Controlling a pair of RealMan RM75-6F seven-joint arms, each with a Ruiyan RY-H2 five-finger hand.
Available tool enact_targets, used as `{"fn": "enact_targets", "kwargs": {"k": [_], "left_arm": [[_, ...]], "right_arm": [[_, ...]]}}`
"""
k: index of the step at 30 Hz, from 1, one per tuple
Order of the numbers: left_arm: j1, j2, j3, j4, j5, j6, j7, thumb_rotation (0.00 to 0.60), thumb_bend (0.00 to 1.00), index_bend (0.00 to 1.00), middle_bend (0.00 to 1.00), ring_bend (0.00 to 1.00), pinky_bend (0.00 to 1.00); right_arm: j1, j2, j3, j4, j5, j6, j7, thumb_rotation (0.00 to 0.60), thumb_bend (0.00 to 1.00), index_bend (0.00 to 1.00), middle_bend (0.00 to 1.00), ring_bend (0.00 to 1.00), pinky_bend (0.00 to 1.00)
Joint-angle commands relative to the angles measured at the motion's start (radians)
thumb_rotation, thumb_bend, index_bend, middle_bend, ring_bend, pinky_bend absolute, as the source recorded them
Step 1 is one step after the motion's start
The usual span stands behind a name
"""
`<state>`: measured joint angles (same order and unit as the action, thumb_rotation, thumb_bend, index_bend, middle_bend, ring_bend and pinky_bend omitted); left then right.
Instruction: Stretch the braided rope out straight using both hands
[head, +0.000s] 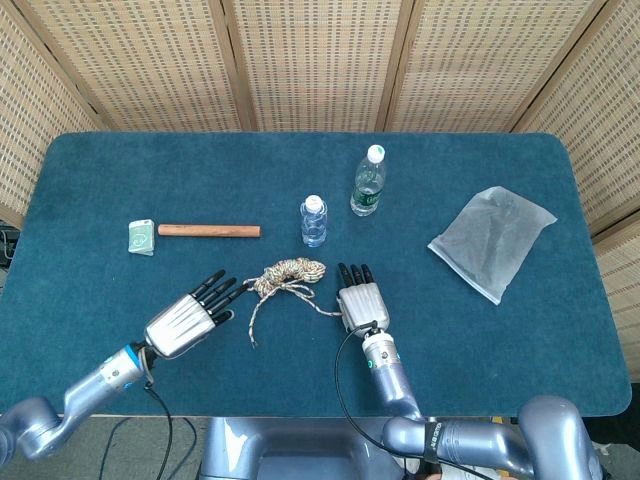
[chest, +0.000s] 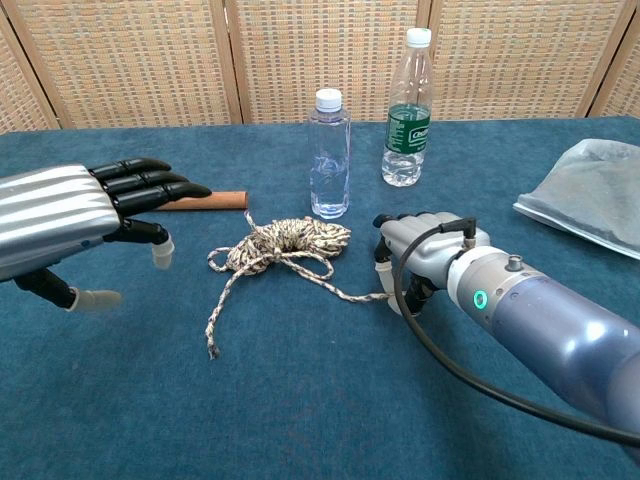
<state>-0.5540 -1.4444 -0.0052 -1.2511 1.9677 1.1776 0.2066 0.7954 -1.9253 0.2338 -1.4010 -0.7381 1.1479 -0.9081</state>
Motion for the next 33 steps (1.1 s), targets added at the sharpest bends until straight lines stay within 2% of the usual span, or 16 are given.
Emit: {"fn": "enact_targets", "kwargs": {"k": [1, 16, 33], "left_arm": [[-0.043, -0.045, 0.02, 0.045, 0.007, -0.052, -0.001, 0.6, 0.27, 0.43, 0.0, 0.0, 0.0], [-0.09, -0.14, 0.039, 0.103, -0.068, -0.107, 0.02, 0.6, 0.36, 0.48, 0.0, 0.0, 0.0], [-0.13, -0.225, 0.06, 0.168, -0.107, -0.128, 0.009, 0.6, 0.37, 0.51, 0.0, 0.0, 0.0]], "right_arm": [[0.003, -0.001, 0.0, 0.009, 0.008, -0.004, -0.006, 0.6, 0.43, 0.67, 0.0, 0.0, 0.0], [0.018, -0.021, -0.002, 0.04, 0.019, -0.012, -0.012, 0.6, 0.43, 0.67, 0.0, 0.0, 0.0], [0.029, -0.031, 0.001, 0.06, 0.032, -0.028, -0.012, 0.6, 0.43, 0.67, 0.0, 0.0, 0.0]]}}
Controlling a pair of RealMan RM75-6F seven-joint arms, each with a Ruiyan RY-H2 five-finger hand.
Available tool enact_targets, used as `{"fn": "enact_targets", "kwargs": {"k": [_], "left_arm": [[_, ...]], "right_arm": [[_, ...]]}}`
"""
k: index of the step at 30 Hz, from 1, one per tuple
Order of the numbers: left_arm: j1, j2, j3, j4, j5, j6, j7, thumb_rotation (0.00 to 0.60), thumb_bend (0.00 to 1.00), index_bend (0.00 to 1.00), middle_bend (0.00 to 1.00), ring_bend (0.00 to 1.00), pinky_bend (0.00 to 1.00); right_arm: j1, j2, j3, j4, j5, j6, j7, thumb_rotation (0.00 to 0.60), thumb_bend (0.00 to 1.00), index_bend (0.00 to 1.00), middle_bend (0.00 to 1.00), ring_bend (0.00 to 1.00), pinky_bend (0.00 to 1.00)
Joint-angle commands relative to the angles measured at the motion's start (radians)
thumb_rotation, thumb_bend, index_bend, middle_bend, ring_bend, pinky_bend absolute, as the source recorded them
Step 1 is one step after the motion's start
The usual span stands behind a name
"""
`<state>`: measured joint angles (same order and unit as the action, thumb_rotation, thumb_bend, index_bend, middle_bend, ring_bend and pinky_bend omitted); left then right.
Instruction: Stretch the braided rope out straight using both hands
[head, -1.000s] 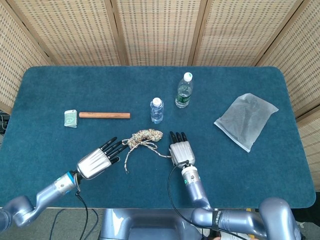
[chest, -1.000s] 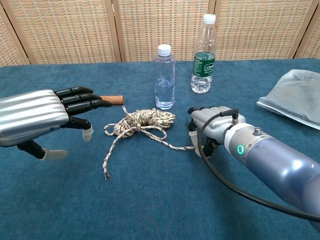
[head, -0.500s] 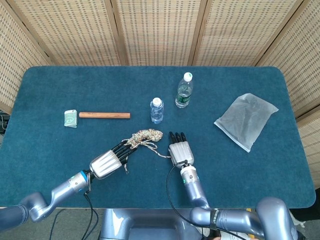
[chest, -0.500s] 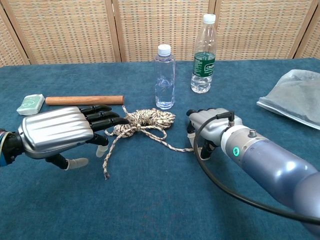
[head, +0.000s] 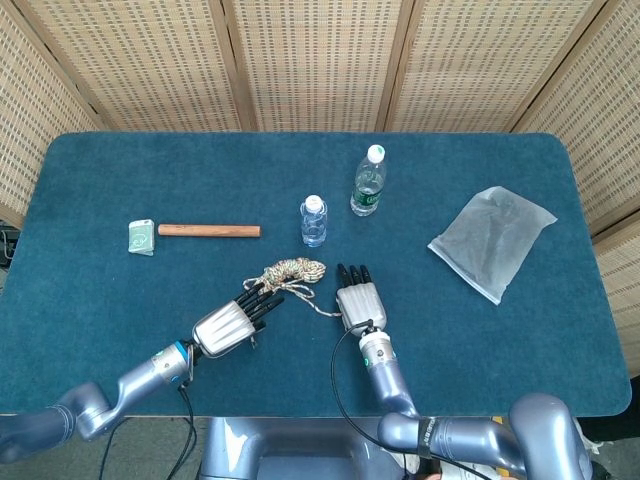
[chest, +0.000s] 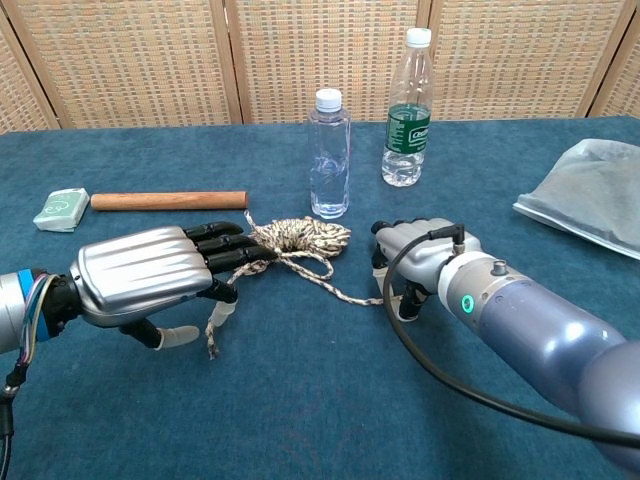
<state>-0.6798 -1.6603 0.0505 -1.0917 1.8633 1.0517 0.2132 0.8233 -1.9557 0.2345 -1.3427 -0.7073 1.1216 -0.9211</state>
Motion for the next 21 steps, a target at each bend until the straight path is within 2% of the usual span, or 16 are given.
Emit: {"fn": "enact_targets", "kwargs": {"k": [1, 21], "left_arm": [[-0.006, -0.015, 0.005, 0.012, -0.005, -0.003, 0.003, 0.6, 0.38, 0.51, 0.0, 0.0, 0.0], [-0.024, -0.063, 0.047, 0.065, -0.02, 0.024, -0.018, 0.6, 0.41, 0.57, 0.0, 0.0, 0.0]], "right_arm": [[0.001, -0.001, 0.001, 0.003, 0.001, -0.003, 0.003, 0.6, 0.43, 0.67, 0.0, 0.0, 0.0], [0.003, 0.002, 0.001, 0.002, 0.005, -0.005, 0.014, 0.6, 0.43, 0.68, 0.0, 0.0, 0.0]]}}
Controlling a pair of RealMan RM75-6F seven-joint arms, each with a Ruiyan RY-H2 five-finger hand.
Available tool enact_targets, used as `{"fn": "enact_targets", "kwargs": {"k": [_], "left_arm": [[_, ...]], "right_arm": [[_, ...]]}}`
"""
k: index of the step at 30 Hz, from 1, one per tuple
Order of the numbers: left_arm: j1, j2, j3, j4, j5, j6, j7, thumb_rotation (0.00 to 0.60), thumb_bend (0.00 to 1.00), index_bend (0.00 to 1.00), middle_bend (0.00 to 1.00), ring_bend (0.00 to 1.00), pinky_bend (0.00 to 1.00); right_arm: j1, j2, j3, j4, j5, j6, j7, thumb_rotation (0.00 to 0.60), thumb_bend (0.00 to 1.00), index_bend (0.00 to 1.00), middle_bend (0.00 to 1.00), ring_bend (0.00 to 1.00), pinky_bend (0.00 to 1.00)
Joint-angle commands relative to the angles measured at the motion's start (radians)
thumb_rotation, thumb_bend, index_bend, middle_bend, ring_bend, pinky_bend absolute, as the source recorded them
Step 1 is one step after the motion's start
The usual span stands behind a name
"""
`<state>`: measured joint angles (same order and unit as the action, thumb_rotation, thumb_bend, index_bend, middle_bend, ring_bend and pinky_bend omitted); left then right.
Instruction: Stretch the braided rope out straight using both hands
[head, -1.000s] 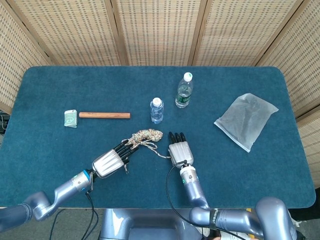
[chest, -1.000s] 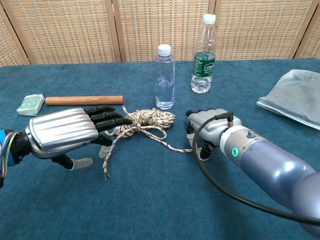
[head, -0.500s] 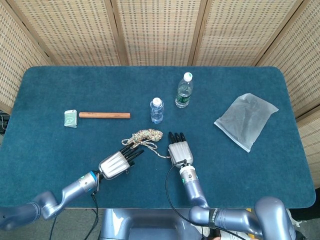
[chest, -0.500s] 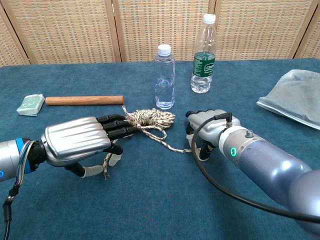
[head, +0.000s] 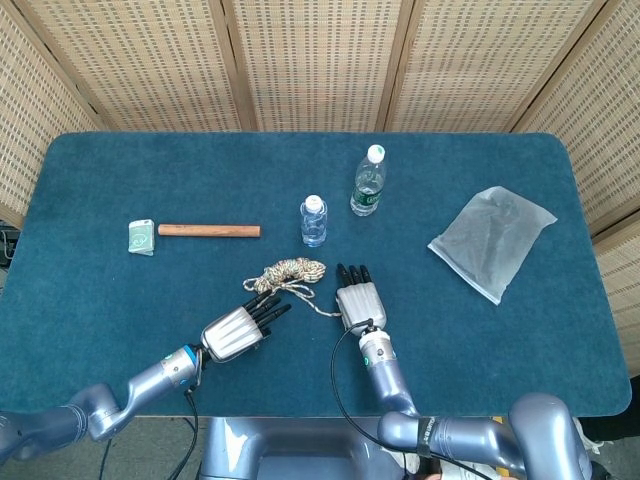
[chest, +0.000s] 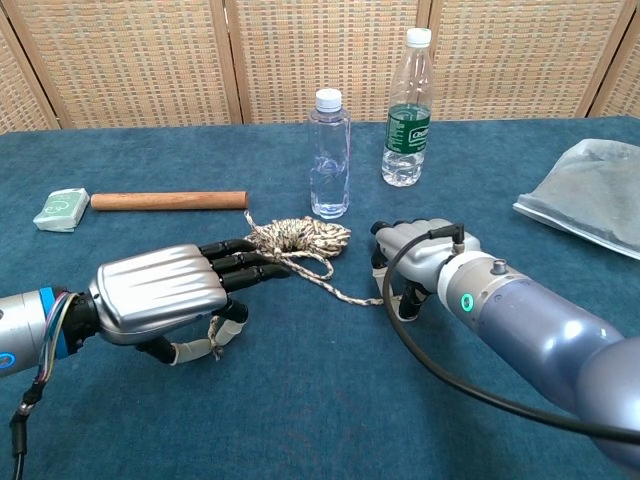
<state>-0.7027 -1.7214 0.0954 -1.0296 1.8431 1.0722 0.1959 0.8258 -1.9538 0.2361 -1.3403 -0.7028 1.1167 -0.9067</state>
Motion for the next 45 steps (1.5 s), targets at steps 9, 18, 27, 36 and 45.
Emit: {"fn": "enact_targets", "kwargs": {"k": [9, 18, 27, 36, 45], "left_arm": [[-0.005, -0.004, 0.008, 0.006, -0.01, 0.015, 0.003, 0.6, 0.42, 0.7, 0.0, 0.0, 0.0], [-0.005, 0.002, 0.01, 0.011, -0.021, 0.033, -0.014, 0.6, 0.42, 0.79, 0.0, 0.0, 0.0], [0.016, 0.1, 0.003, 0.007, -0.047, 0.094, -0.056, 0.6, 0.44, 0.81, 0.0, 0.0, 0.0], [0.082, 0.234, 0.029, 0.119, -0.073, 0.169, -0.137, 0.6, 0.45, 0.81, 0.0, 0.0, 0.0], [0.14, 0.248, 0.036, 0.319, -0.119, 0.182, -0.267, 0.6, 0.45, 0.81, 0.0, 0.0, 0.0]], "right_arm": [[0.001, 0.002, 0.0, -0.001, 0.003, 0.001, 0.001, 0.6, 0.43, 0.68, 0.0, 0.0, 0.0], [-0.001, 0.007, -0.003, -0.001, 0.003, 0.002, 0.004, 0.6, 0.43, 0.68, 0.0, 0.0, 0.0], [-0.009, 0.054, -0.001, -0.018, -0.028, 0.036, 0.004, 0.6, 0.43, 0.68, 0.0, 0.0, 0.0], [-0.043, 0.147, -0.009, -0.053, -0.051, 0.07, 0.008, 0.6, 0.43, 0.69, 0.0, 0.0, 0.0], [-0.087, 0.227, -0.012, -0.034, -0.057, 0.074, 0.058, 0.6, 0.43, 0.69, 0.0, 0.0, 0.0]]}}
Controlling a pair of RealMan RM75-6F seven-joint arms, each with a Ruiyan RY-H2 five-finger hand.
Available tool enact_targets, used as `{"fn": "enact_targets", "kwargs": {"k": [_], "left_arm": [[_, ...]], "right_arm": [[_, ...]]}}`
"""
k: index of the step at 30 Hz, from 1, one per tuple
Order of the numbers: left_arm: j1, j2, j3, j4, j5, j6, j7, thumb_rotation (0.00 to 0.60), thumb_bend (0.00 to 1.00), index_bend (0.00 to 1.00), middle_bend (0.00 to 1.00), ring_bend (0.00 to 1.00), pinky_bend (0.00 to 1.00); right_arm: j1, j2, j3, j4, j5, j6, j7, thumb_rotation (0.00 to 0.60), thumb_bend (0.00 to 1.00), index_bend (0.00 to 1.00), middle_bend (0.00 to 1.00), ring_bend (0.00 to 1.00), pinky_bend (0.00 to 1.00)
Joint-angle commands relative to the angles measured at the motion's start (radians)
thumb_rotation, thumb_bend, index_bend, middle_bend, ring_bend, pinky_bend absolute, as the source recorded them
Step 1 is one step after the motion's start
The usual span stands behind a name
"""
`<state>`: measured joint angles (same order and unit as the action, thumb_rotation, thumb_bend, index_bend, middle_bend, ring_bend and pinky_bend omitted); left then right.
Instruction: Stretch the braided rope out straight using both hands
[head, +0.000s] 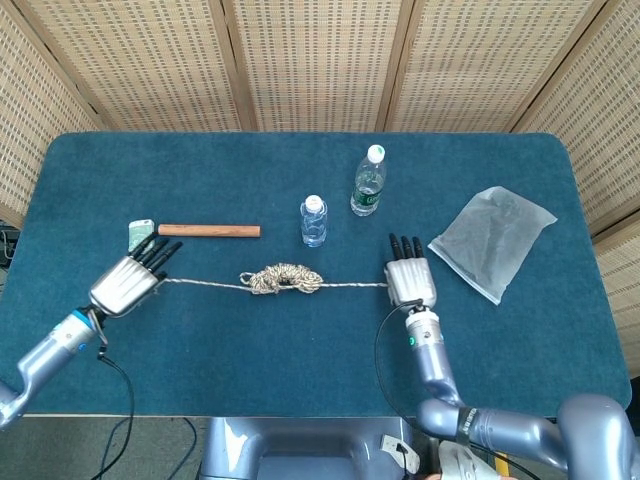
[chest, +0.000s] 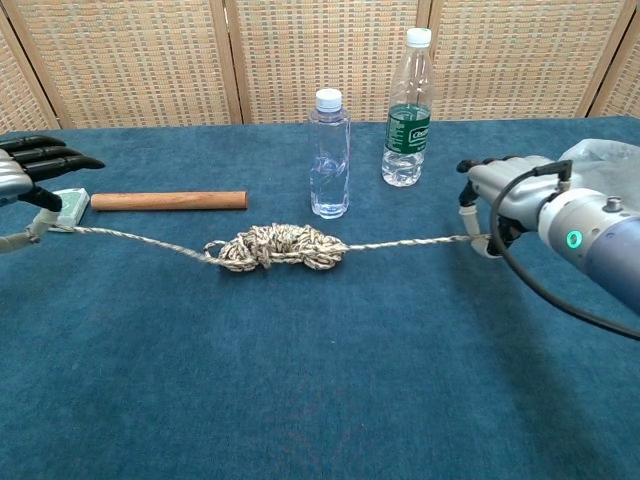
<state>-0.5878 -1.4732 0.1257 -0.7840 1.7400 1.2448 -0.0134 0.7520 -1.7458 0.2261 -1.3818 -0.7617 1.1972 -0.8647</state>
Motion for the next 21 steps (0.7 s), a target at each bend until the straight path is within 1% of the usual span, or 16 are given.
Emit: {"fn": "enact_targets", "kwargs": {"k": [1, 6, 9, 18, 19, 20, 21], "left_arm": [[0.028, -0.004, 0.006, 0.088, -0.017, 0.011, -0.068, 0.6, 0.45, 0.81, 0.0, 0.0, 0.0], [0.041, -0.032, 0.01, 0.165, -0.016, 0.025, -0.12, 0.6, 0.46, 0.81, 0.0, 0.0, 0.0], [0.045, -0.051, 0.016, 0.2, -0.009, 0.03, -0.129, 0.6, 0.46, 0.81, 0.0, 0.0, 0.0], [0.049, -0.069, 0.018, 0.227, -0.008, 0.038, -0.136, 0.6, 0.46, 0.81, 0.0, 0.0, 0.0], [0.049, -0.069, 0.018, 0.227, -0.008, 0.038, -0.136, 0.6, 0.45, 0.8, 0.0, 0.0, 0.0], [0.05, -0.068, 0.018, 0.226, -0.009, 0.037, -0.137, 0.6, 0.38, 0.71, 0.0, 0.0, 0.0], [0.051, -0.067, 0.018, 0.224, -0.01, 0.035, -0.138, 0.6, 0.31, 0.59, 0.0, 0.0, 0.0]], "right_arm": [[-0.016, 0.024, -0.003, 0.009, 0.003, -0.009, 0.019, 0.6, 0.43, 0.69, 0.0, 0.0, 0.0], [-0.034, 0.047, -0.014, 0.024, 0.005, -0.022, 0.037, 0.6, 0.43, 0.69, 0.0, 0.0, 0.0], [-0.045, 0.047, -0.025, 0.039, -0.004, -0.032, 0.057, 0.6, 0.43, 0.69, 0.0, 0.0, 0.0], [-0.054, 0.044, -0.028, 0.056, -0.025, -0.045, 0.088, 0.6, 0.43, 0.69, 0.0, 0.0, 0.0], [-0.056, 0.045, -0.026, 0.053, -0.027, -0.046, 0.094, 0.6, 0.43, 0.65, 0.0, 0.0, 0.0], [-0.057, 0.047, -0.024, 0.049, -0.03, -0.048, 0.103, 0.6, 0.41, 0.6, 0.0, 0.0, 0.0], [-0.059, 0.05, -0.024, 0.045, -0.032, -0.05, 0.108, 0.6, 0.34, 0.48, 0.0, 0.0, 0.0]]}}
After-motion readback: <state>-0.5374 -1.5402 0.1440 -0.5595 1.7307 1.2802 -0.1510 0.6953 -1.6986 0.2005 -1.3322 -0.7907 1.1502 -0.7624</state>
